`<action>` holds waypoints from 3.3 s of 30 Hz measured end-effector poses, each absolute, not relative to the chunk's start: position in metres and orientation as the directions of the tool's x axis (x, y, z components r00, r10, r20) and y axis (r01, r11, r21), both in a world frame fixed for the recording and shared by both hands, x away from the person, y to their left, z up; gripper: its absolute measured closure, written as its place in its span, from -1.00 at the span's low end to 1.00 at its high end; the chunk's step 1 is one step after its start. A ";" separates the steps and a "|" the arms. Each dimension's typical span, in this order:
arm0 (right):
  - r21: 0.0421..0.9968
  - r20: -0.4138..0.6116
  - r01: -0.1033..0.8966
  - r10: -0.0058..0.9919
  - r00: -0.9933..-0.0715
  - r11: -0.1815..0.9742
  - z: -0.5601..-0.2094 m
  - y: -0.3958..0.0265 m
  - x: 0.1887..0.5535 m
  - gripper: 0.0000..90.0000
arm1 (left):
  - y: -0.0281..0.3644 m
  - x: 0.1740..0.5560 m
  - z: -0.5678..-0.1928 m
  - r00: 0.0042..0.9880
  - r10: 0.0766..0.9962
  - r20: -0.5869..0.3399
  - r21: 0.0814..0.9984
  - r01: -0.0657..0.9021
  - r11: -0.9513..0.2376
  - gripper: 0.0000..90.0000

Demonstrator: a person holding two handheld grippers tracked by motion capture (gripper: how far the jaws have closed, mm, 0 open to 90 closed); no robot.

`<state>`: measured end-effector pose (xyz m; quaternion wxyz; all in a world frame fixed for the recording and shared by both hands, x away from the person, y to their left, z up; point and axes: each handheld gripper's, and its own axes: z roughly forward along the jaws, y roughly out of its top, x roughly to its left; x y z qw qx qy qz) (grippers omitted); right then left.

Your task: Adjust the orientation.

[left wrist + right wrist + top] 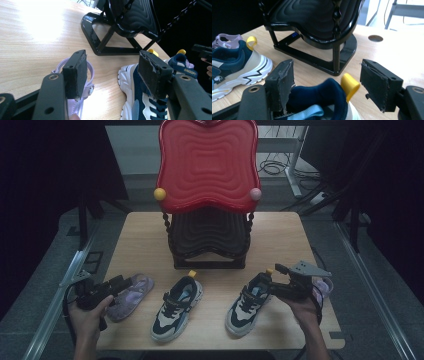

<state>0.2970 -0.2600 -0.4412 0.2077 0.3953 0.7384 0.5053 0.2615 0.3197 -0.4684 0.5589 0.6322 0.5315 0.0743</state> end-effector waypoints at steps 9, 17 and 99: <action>0.909 0.102 0.382 0.798 -0.594 0.168 -0.448 -0.253 0.296 -0.30 | 0.313 0.264 -0.470 0.429 0.774 -0.467 0.791 0.593 0.149 -0.09; 0.906 0.144 0.401 0.798 -0.585 0.131 -0.450 -0.244 0.297 -0.30 | 0.307 0.262 -0.464 0.484 0.753 -0.446 0.805 0.584 0.101 0.05; 0.947 0.046 0.279 0.795 -0.605 0.158 -0.445 -0.253 0.278 -0.20 | 0.300 0.210 -0.518 0.365 0.916 -0.163 0.618 0.762 -0.194 0.99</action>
